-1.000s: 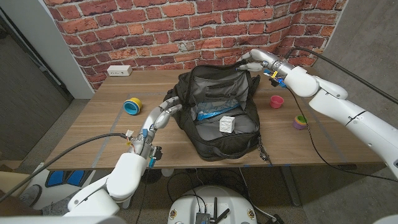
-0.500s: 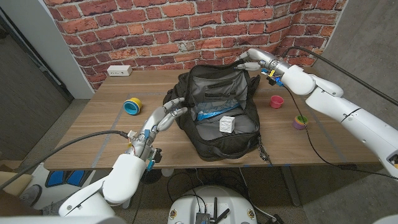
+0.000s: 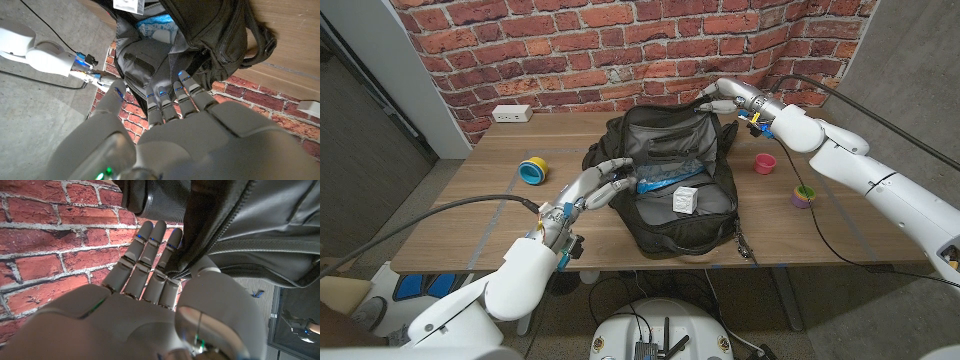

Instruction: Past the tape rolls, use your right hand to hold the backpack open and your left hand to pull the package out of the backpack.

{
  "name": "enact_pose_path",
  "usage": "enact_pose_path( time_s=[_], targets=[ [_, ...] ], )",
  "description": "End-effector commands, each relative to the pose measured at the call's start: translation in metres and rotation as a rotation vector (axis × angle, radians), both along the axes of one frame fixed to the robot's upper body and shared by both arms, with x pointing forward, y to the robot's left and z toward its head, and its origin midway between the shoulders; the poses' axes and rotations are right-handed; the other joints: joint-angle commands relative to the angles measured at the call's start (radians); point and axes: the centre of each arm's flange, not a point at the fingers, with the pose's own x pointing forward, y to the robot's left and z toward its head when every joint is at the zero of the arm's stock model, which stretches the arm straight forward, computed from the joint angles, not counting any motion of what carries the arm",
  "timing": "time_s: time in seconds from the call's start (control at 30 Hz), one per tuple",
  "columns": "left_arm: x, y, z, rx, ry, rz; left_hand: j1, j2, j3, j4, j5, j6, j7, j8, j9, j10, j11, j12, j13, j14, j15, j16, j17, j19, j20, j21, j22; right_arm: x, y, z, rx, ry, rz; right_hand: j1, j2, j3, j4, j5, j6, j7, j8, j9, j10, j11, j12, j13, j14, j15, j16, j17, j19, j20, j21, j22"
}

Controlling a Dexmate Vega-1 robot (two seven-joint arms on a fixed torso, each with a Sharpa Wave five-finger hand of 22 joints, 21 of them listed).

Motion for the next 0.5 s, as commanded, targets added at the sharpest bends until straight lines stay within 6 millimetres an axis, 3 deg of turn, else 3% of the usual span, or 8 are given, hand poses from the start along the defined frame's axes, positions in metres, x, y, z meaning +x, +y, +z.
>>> enact_pose_path(
  time_s=[0.03,0.5],
  targets=[
    [0.0,-0.013,0.025,0.178,-0.002,-0.029,0.02,0.001,0.002,-0.002,0.004,0.011,-0.001,0.002,0.003,0.011,0.001,-0.002,0.002,0.012,-0.129,0.004,0.0,0.01,-0.106,0.004,0.001,-0.001,0.003,0.0,-0.001,-0.011,0.011,0.004,0.011,0.007,-0.001,0.004,0.012,-0.005,0.002,0.003,0.006,0.003,-0.002,0.005,0.008,-0.087,-0.002,0.006,-0.004,-0.123,0.01,0.003],
    [0.016,-0.028,0.049,0.324,0.022,-0.088,0.086,-0.022,-0.003,-0.002,0.007,-0.014,0.001,-0.008,0.004,-0.009,0.011,-0.015,0.003,-0.004,-0.114,-0.004,0.001,-0.007,-0.118,-0.007,0.001,-0.005,0.002,0.001,0.025,-0.023,0.019,0.005,0.012,0.008,-0.002,0.004,0.013,-0.004,-0.002,0.004,0.006,0.002,-0.004,0.007,0.01,-0.088,-0.004,0.009,-0.006,-0.123,0.015,0.003]
  ],
)
